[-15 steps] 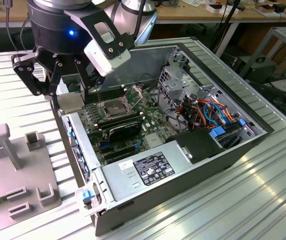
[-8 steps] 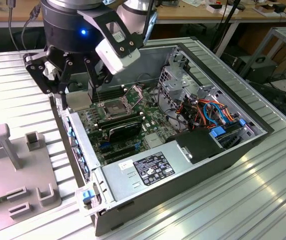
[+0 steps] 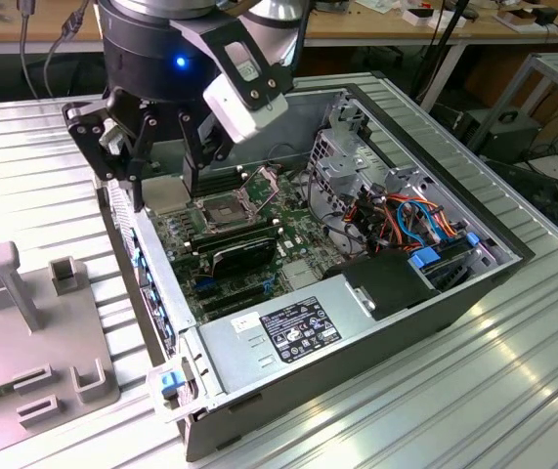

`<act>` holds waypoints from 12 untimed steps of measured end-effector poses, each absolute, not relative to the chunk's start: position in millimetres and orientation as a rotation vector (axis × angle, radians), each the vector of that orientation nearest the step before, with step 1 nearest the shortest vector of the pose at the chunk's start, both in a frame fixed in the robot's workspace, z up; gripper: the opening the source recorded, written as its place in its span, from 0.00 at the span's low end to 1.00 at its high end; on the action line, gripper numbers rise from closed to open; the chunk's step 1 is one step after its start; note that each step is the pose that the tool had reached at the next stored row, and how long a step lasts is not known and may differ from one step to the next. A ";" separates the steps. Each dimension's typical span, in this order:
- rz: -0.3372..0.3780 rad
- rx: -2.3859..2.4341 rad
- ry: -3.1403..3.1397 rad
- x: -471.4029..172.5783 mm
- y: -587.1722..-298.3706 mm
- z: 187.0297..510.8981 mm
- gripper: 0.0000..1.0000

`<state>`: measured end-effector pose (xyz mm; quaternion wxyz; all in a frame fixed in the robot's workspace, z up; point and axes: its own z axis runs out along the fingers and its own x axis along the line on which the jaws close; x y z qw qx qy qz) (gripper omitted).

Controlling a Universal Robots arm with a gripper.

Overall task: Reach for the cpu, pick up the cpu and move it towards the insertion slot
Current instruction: 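Pick up the cpu and move it towards the insertion slot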

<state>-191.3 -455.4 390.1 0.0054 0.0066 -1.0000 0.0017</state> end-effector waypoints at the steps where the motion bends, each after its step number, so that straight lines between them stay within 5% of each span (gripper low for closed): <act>1: 0.005 0.021 -3.131 -189.4 -455.4 390.1 0.55; 12: 0.005 0.021 -3.131 -166.4 -454.0 389.8 0.55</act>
